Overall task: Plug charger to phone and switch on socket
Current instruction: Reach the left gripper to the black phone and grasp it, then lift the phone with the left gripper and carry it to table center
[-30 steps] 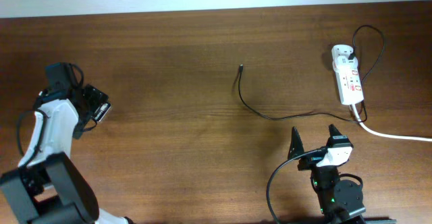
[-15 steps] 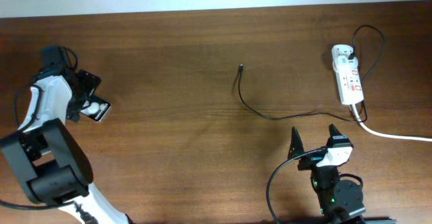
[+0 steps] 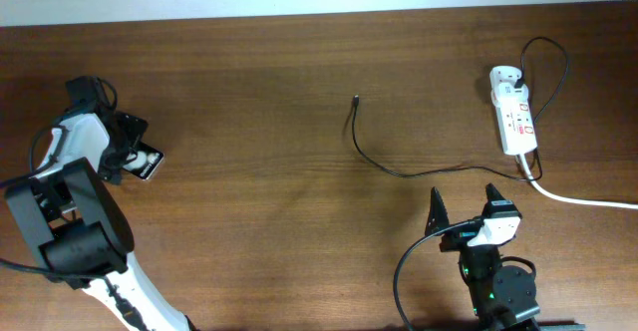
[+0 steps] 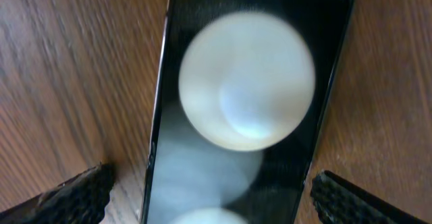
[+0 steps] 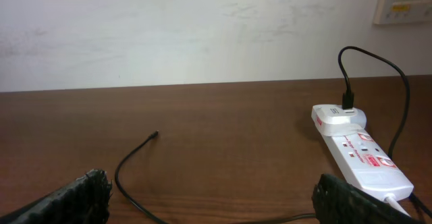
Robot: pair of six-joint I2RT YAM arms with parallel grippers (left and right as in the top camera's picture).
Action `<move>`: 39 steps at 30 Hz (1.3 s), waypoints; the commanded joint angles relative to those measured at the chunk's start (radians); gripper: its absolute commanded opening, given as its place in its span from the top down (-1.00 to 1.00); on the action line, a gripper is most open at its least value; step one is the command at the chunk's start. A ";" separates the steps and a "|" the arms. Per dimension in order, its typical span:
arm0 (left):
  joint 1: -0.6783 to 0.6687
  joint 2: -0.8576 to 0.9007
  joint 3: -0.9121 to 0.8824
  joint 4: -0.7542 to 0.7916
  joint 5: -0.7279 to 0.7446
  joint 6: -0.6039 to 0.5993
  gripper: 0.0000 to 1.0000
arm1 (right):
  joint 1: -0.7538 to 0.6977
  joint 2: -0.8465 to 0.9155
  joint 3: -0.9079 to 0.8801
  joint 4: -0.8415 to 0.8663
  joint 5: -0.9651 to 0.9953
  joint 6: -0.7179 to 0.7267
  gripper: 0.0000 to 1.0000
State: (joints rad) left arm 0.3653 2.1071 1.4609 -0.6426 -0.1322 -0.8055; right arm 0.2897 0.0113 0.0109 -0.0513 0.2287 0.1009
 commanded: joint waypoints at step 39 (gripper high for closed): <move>0.004 0.171 0.062 -0.140 -0.022 0.073 -0.49 | 0.003 -0.008 -0.005 -0.005 0.019 0.000 -0.97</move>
State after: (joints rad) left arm 0.3687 2.1826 1.5658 -0.7612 -0.1726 -0.7238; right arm 0.2897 0.0109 0.0109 -0.0513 0.2287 0.1017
